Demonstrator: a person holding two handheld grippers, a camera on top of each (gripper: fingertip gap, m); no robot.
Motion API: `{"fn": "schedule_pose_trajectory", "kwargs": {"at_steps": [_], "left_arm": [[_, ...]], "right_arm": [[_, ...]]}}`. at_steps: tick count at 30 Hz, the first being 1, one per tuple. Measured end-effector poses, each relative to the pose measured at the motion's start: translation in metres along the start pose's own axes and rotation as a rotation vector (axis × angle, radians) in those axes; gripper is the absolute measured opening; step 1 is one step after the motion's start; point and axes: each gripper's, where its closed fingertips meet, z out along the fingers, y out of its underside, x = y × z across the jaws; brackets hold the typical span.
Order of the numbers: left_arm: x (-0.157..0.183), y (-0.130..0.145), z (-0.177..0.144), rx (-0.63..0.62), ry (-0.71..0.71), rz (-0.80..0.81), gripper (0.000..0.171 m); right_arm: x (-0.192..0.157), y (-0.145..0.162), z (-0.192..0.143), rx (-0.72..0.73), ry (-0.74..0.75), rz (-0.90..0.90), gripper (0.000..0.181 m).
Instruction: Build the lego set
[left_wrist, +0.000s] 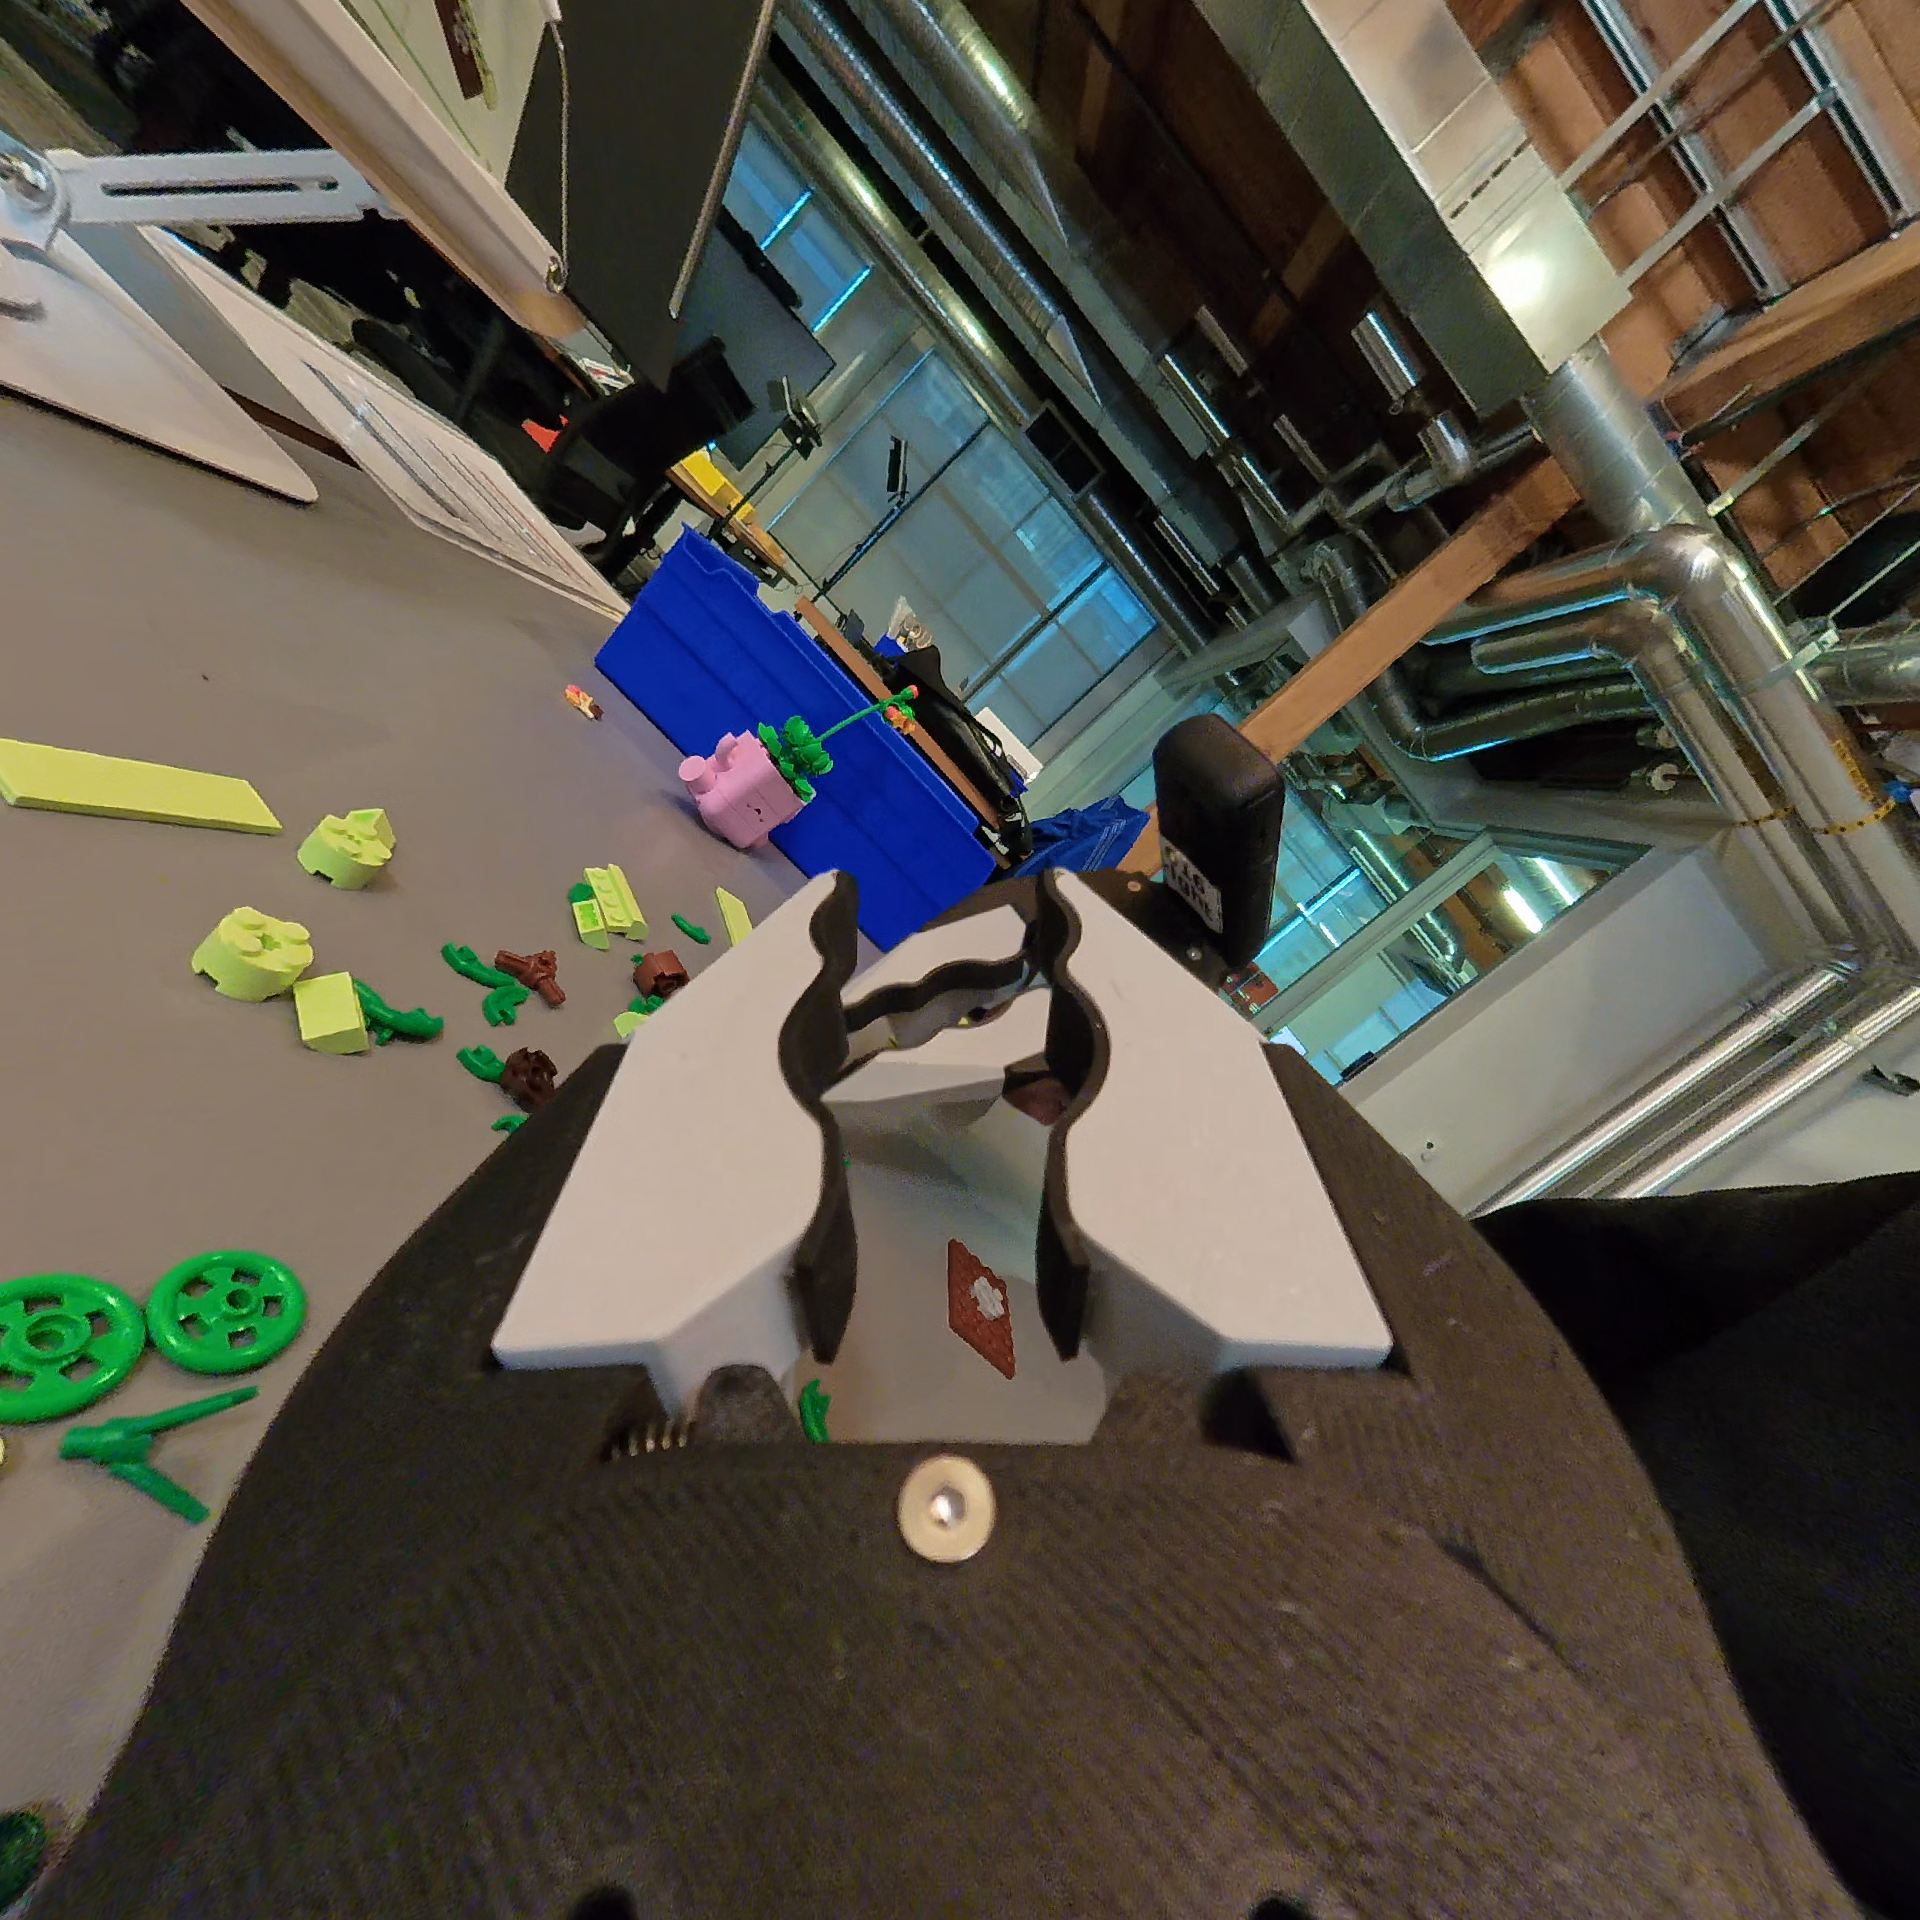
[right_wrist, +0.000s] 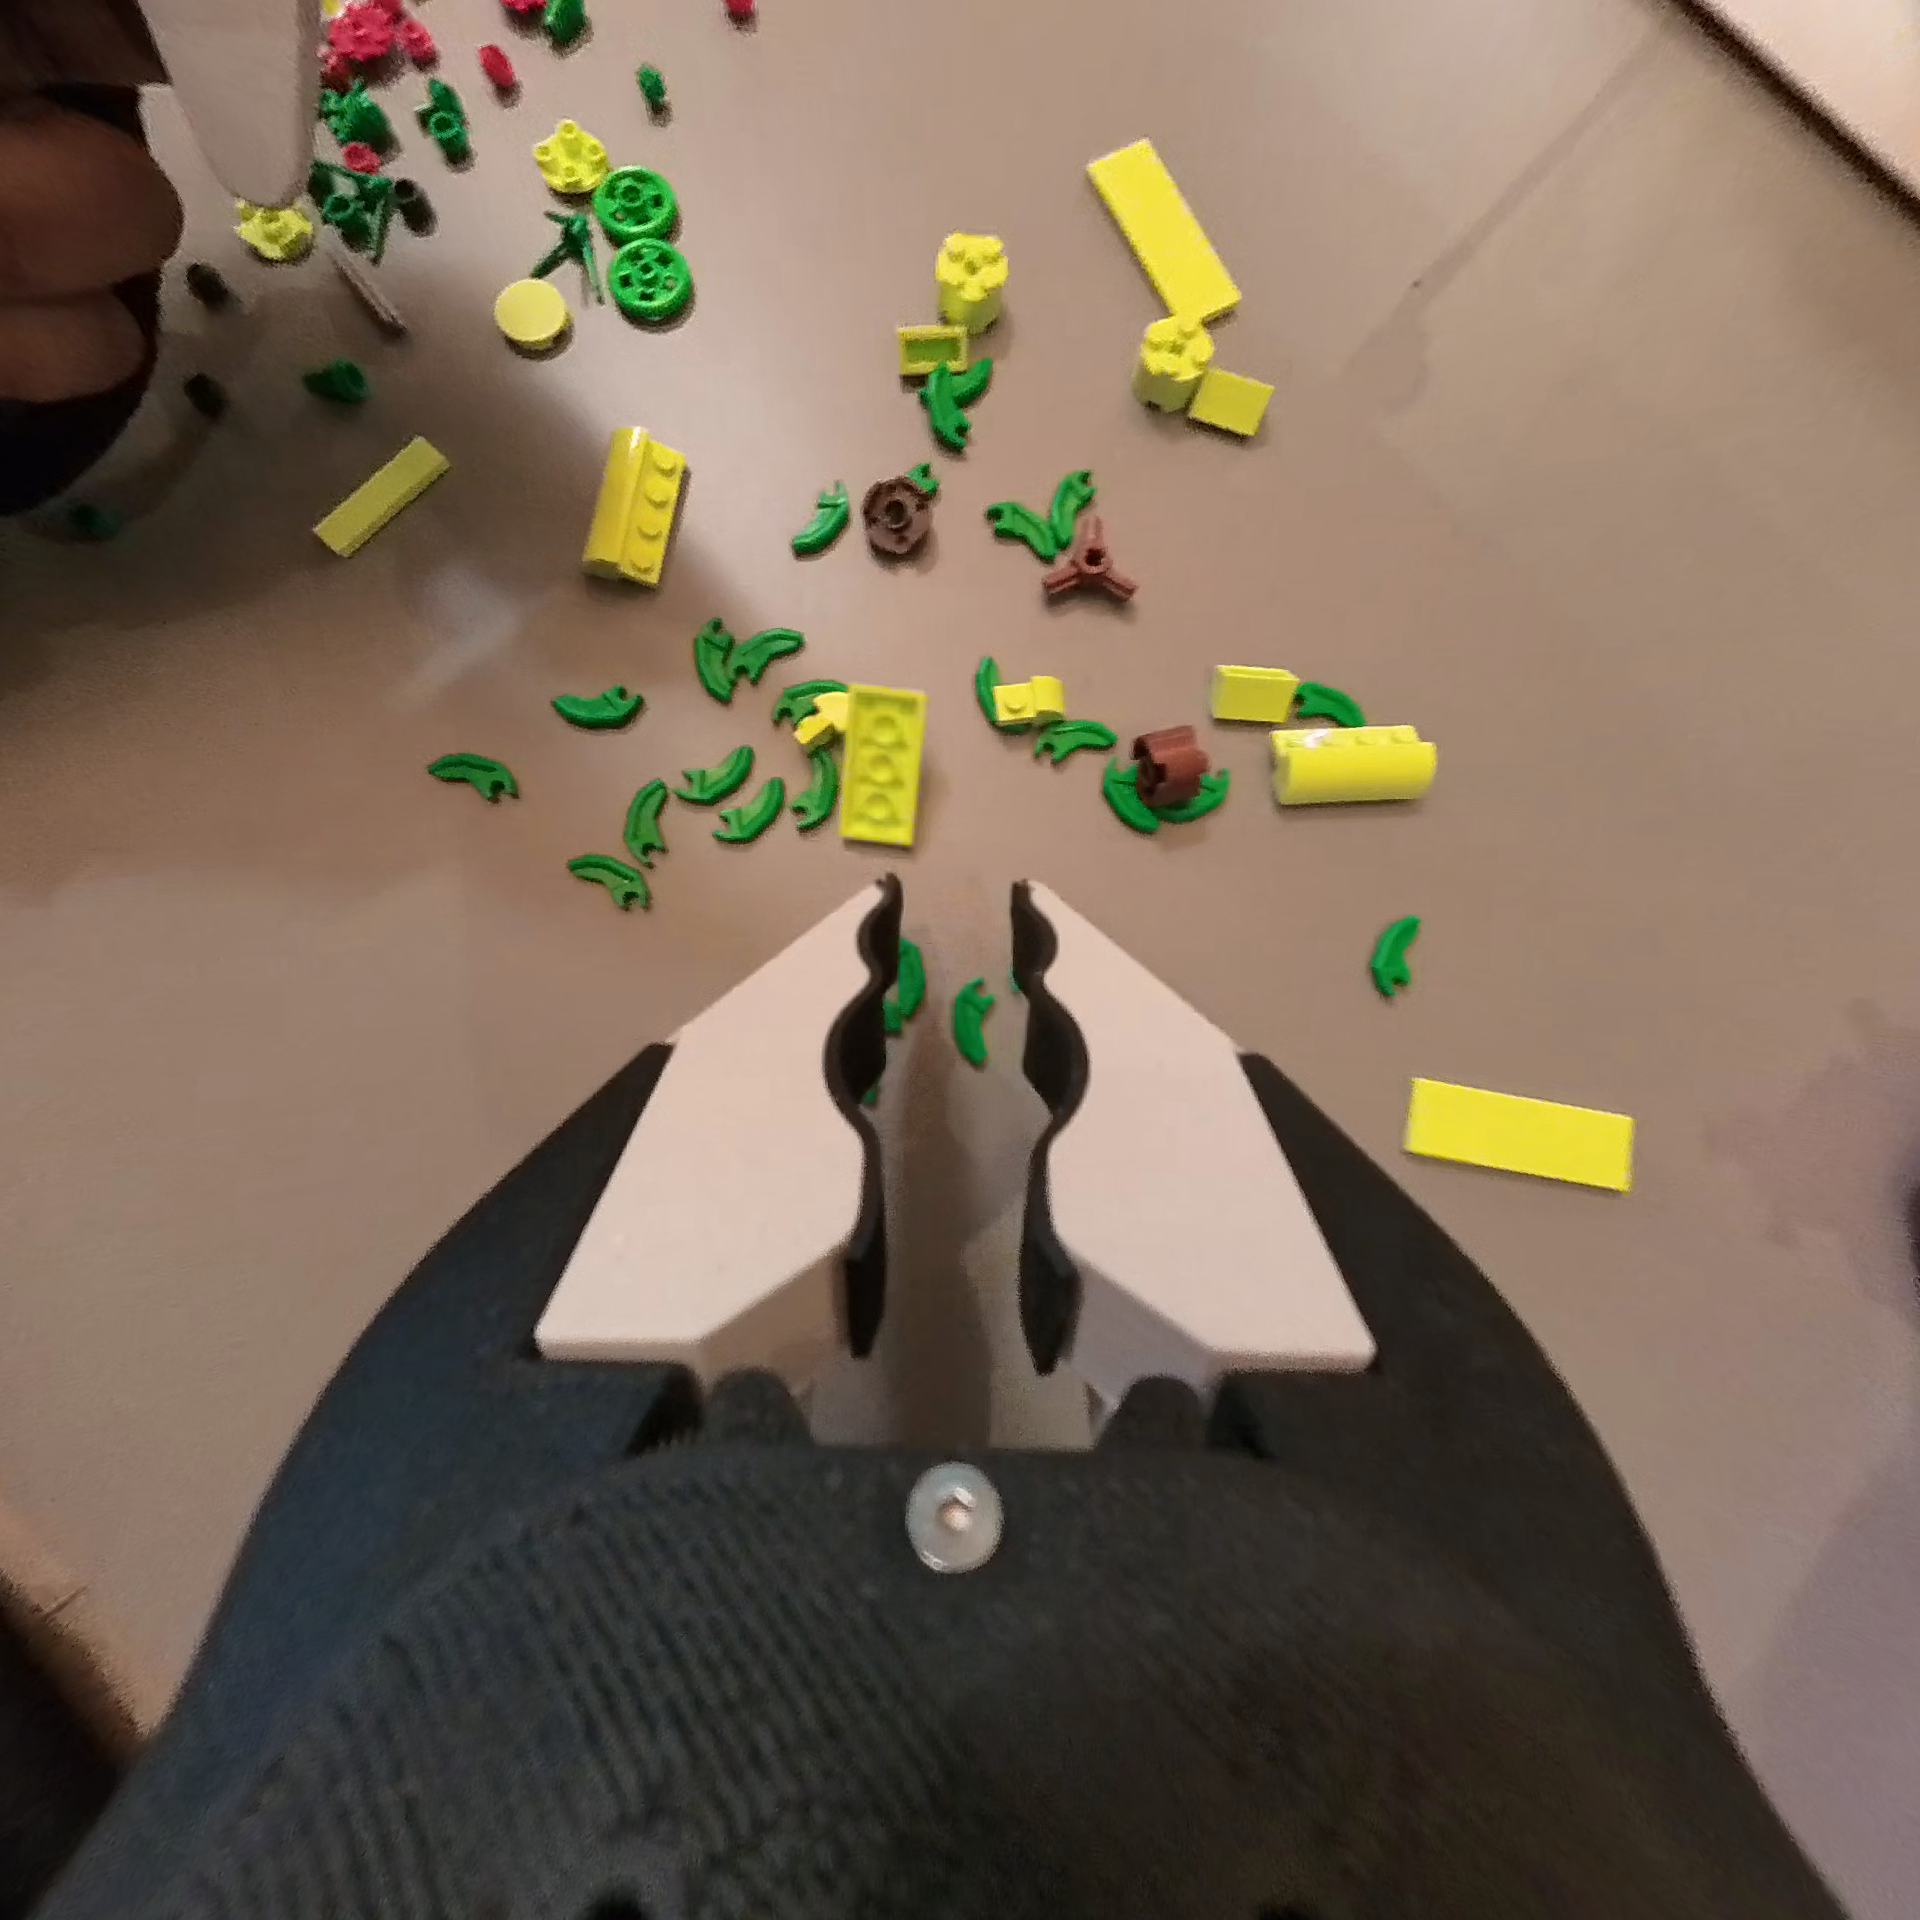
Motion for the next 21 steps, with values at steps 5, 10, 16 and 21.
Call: {"fn": "schedule_pose_trajectory", "kwargs": {"at_steps": [5,10,16,21], "left_arm": [[0.0,-0.002,-0.001,0.011,0.002,-0.002,0.031],[0.0,-0.002,-0.001,0.01,0.001,-0.001,0.031],[0.0,-0.001,0.0,0.005,0.001,-0.004,0.031],[-0.001,-0.001,-0.001,0.005,0.0,-0.003,0.031]], "right_arm": [[0.017,-0.005,-0.014,0.037,0.049,0.028,0.019],[-0.003,-0.012,-0.003,0.069,-0.007,0.0,0.022],[-0.007,-0.006,0.026,0.005,0.027,-0.049,0.029],[-0.01,-0.007,0.032,0.027,-0.073,0.106,0.014]]}}
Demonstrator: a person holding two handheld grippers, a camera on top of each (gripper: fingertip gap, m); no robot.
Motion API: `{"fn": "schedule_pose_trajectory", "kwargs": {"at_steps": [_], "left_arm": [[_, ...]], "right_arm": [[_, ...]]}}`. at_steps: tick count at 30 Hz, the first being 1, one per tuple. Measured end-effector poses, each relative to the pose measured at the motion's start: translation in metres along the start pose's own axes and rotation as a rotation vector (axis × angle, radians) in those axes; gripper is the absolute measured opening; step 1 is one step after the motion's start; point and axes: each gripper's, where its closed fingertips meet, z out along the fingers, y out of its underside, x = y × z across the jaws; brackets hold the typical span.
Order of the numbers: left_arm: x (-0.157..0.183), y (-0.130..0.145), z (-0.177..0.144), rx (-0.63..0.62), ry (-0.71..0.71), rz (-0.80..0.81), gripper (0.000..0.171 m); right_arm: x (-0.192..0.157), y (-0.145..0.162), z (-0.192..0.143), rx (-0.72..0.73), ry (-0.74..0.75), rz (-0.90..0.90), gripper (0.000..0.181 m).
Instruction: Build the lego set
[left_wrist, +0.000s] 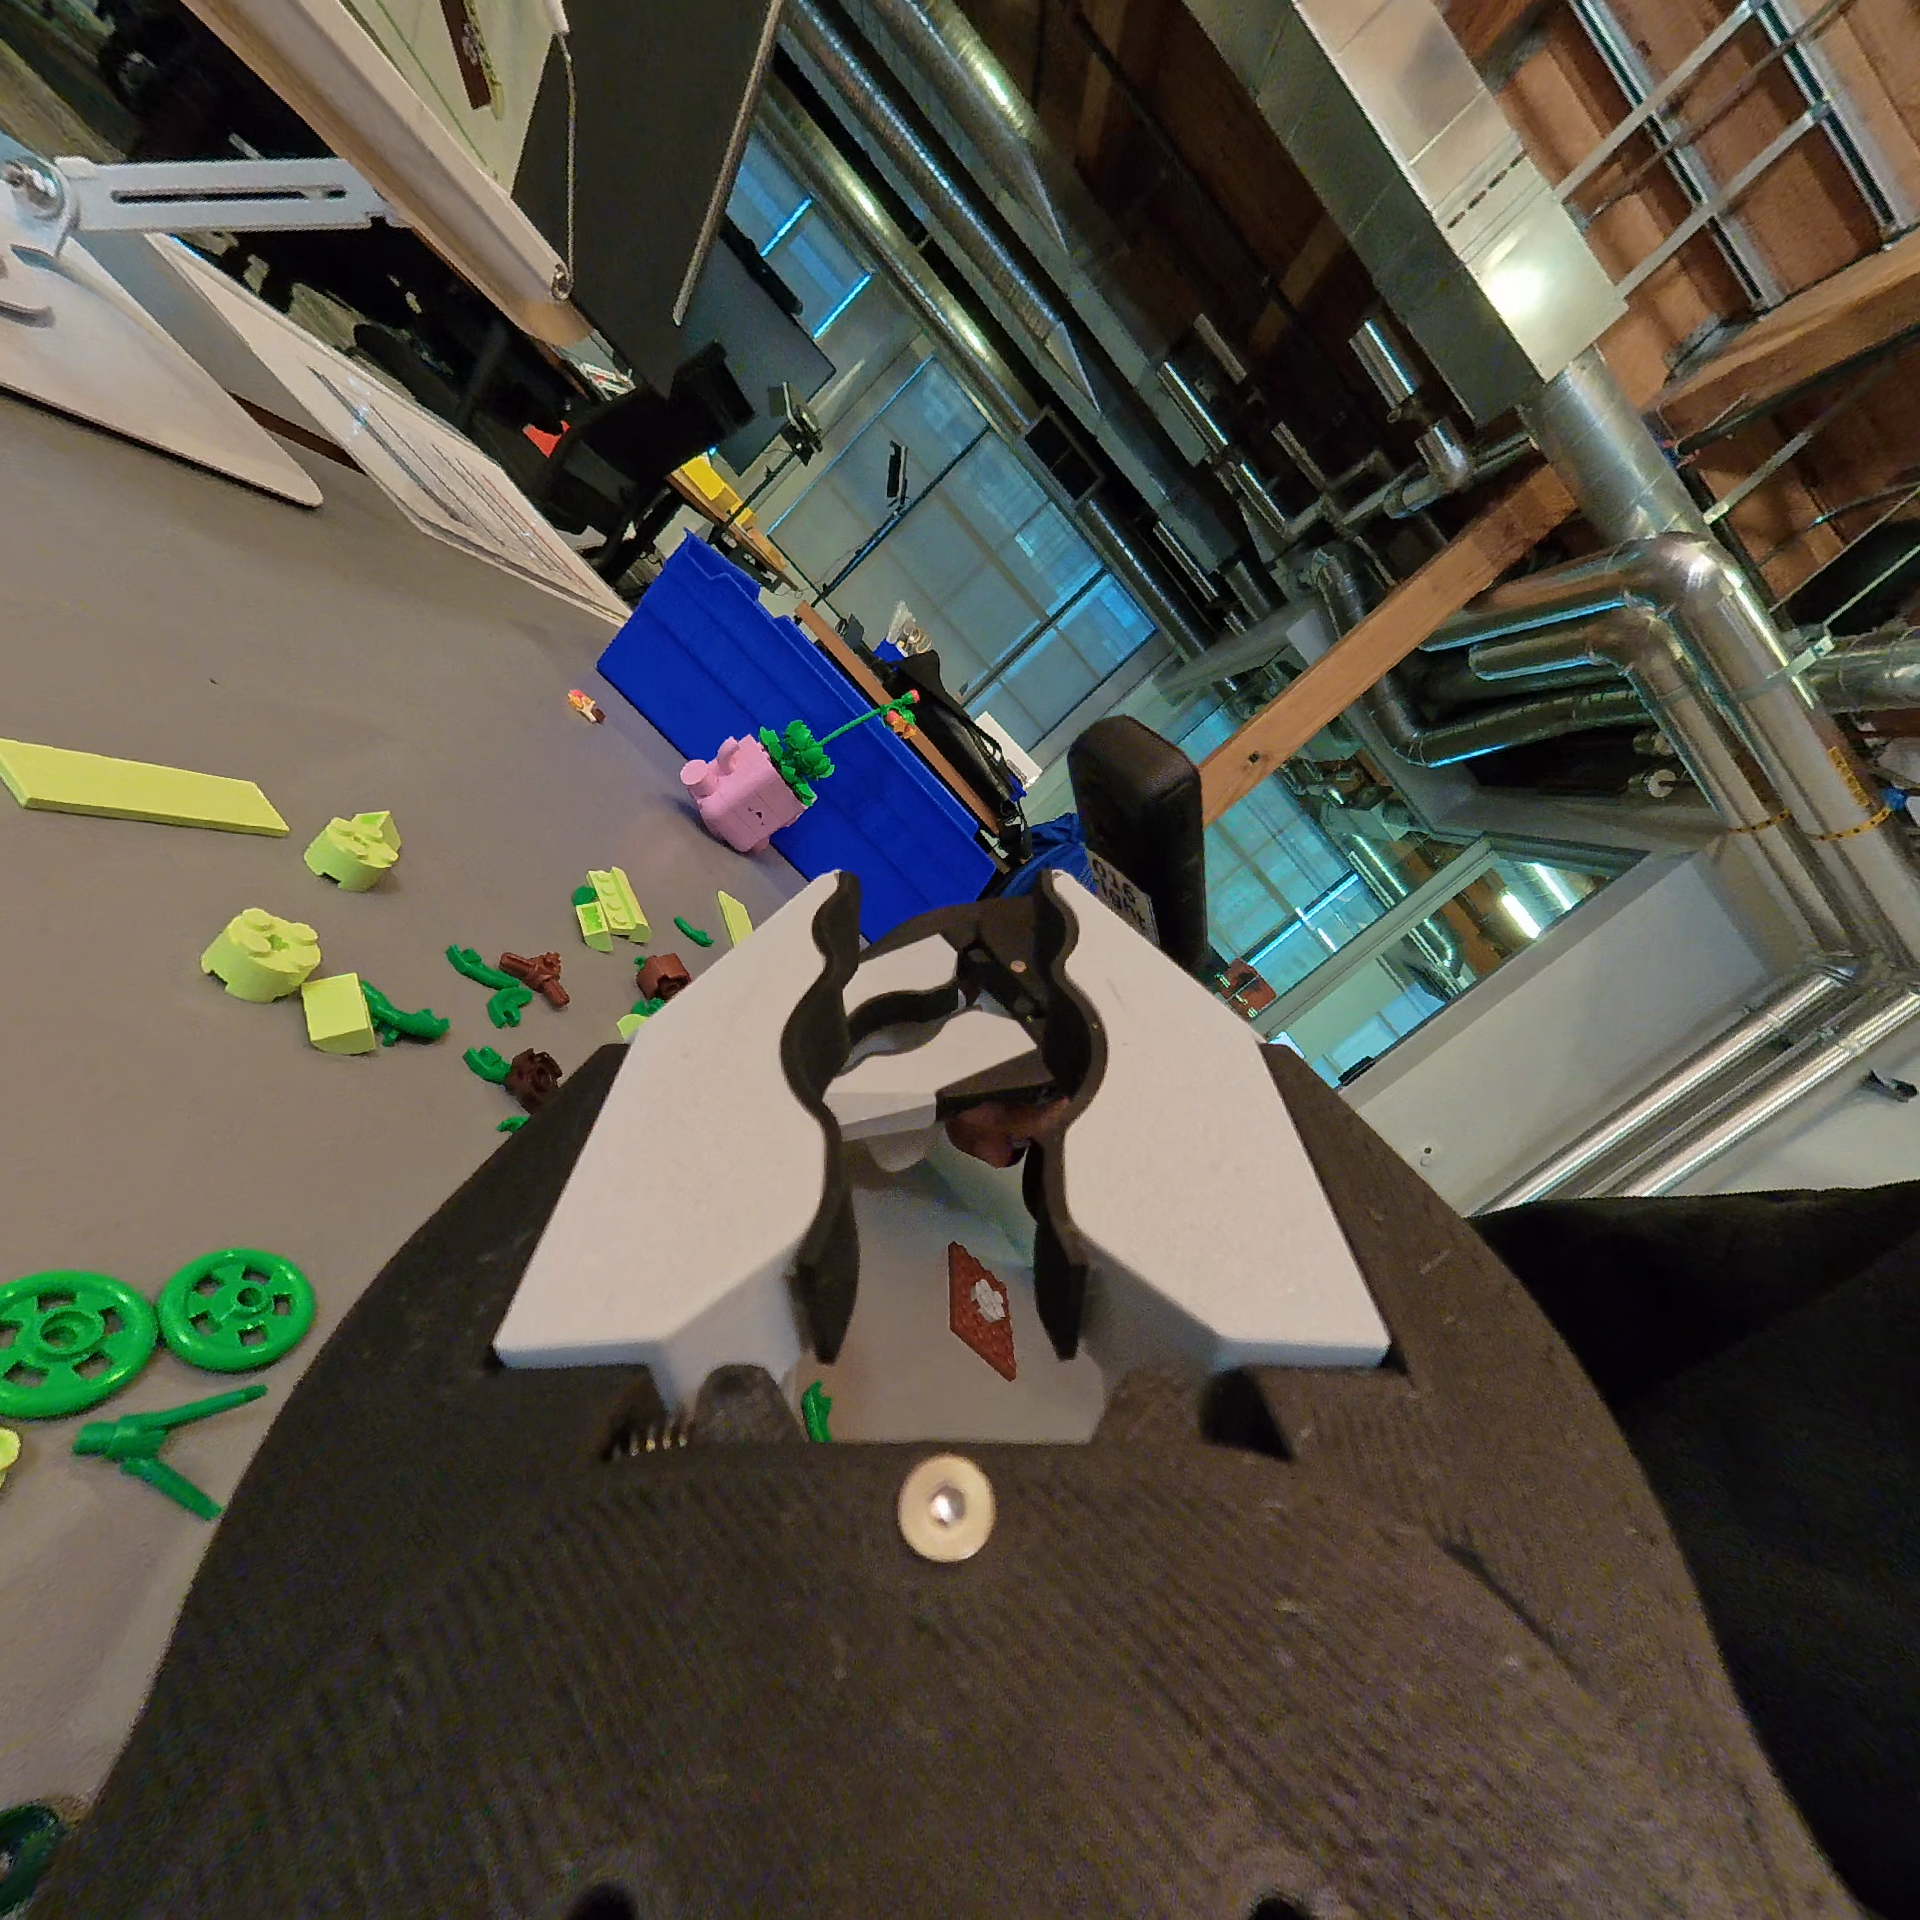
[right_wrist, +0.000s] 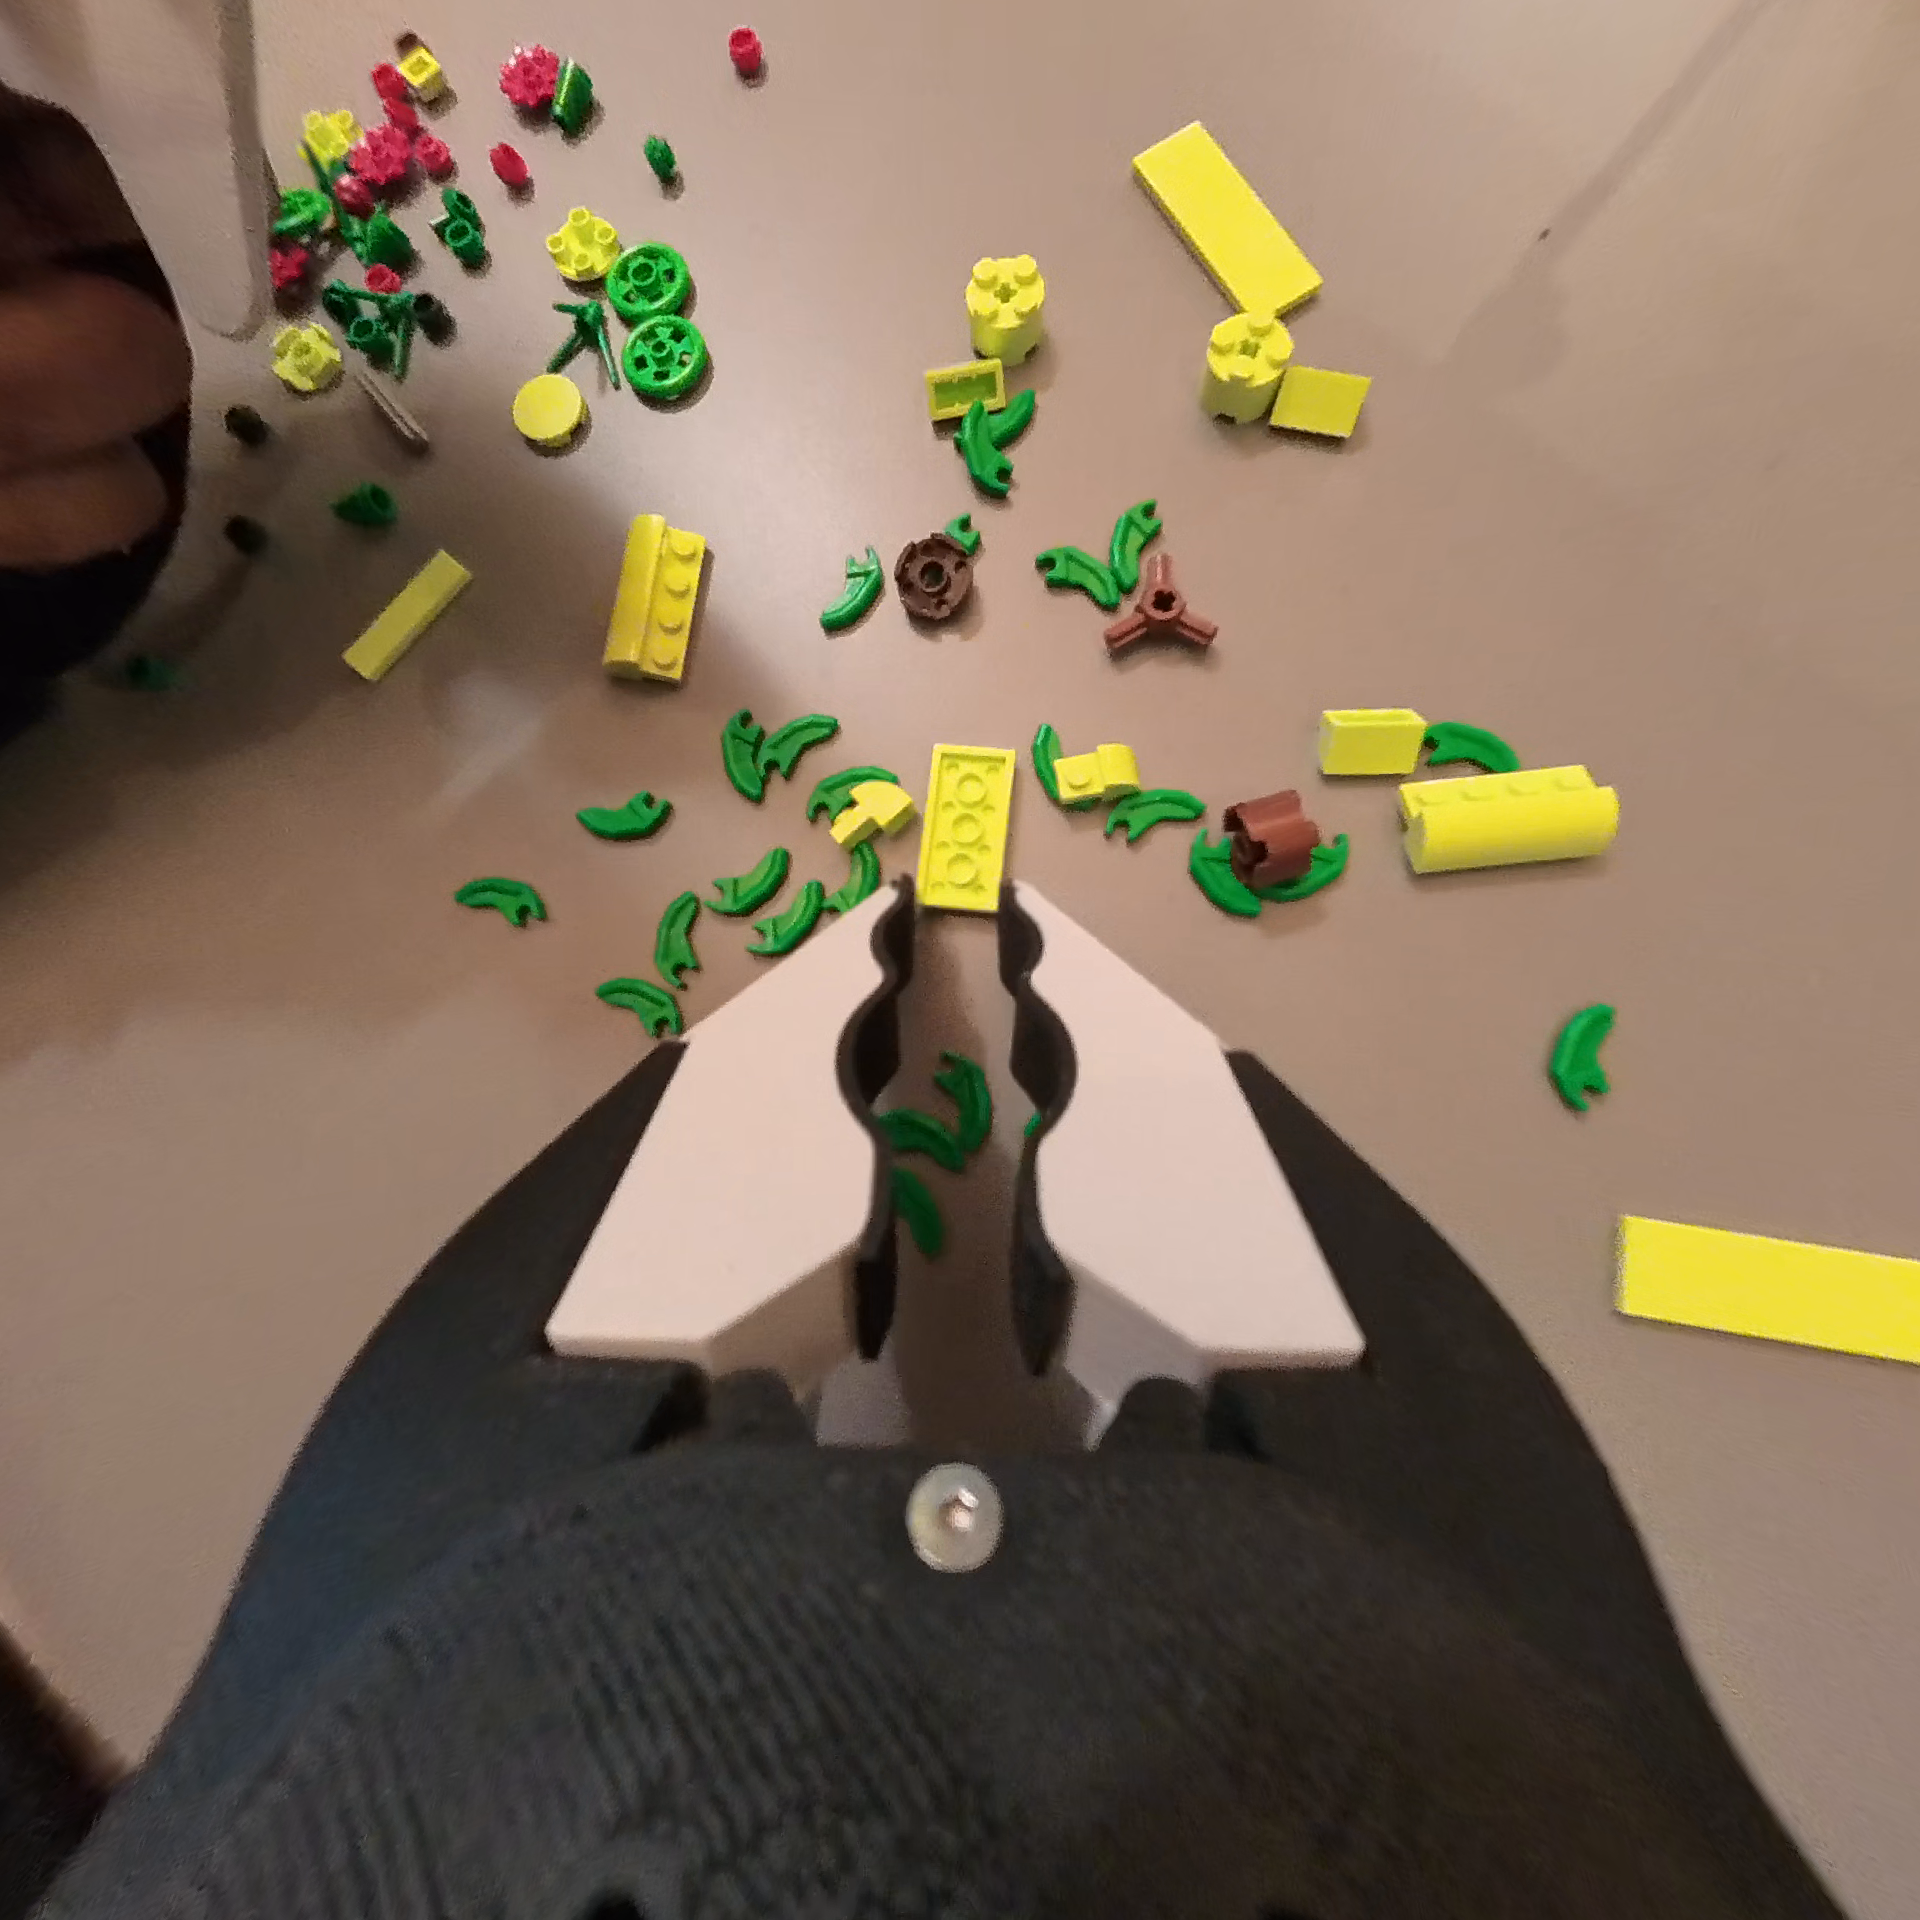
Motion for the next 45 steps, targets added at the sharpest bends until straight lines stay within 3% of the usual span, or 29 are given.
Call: {"fn": "schedule_pose_trajectory", "kwargs": {"at_steps": [6,10,13,18,21,25,29,33,34,38,41,45], "left_arm": [[0.004,0.004,0.003,-0.036,0.005,0.055,0.037],[0.041,0.023,0.014,-0.14,0.146,0.236,0.043],[0.054,0.035,0.021,-0.186,0.135,0.408,0.047],[0.072,0.044,0.026,-0.19,0.246,0.361,0.057],[0.079,0.056,0.033,-0.235,0.28,0.36,0.039],[0.073,0.056,0.035,-0.236,0.266,0.299,0.0],[0.065,0.045,0.031,-0.2,0.247,0.234,0.0],[0.058,0.047,0.031,-0.214,0.236,0.203,0.0],[0.059,0.048,0.03,-0.219,0.243,0.207,0.001],[0.051,0.039,0.028,-0.18,0.168,0.264,0.04],[0.052,0.035,0.027,-0.151,0.178,0.234,0.059],[0.068,0.04,0.027,-0.176,0.292,0.185,0.048]], "right_arm": [[-0.005,-0.018,-0.027,0.101,-0.059,0.017,0.013],[-0.039,-0.036,-0.061,0.154,-0.351,0.109,0.013],[-0.06,-0.055,-0.093,0.235,-0.608,0.258,0.013],[-0.083,-0.063,-0.119,0.263,-0.85,0.368,0.013],[-0.09,-0.068,-0.126,0.286,-0.974,0.427,0.013],[-0.079,-0.074,-0.125,0.355,-0.988,0.498,0.013],[-0.066,-0.068,-0.11,0.346,-0.832,0.452,0.013],[-0.07,-0.07,-0.107,0.347,-0.837,0.443,0.013],[-0.07,-0.07,-0.107,0.347,-0.844,0.449,0.013],[-0.072,-0.068,-0.108,0.345,-0.887,0.468,0.013],[-0.079,-0.067,-0.113,0.337,-0.954,0.484,0.012],[-0.09,-0.067,-0.116,0.314,-1.027,0.499,0.013]]}}
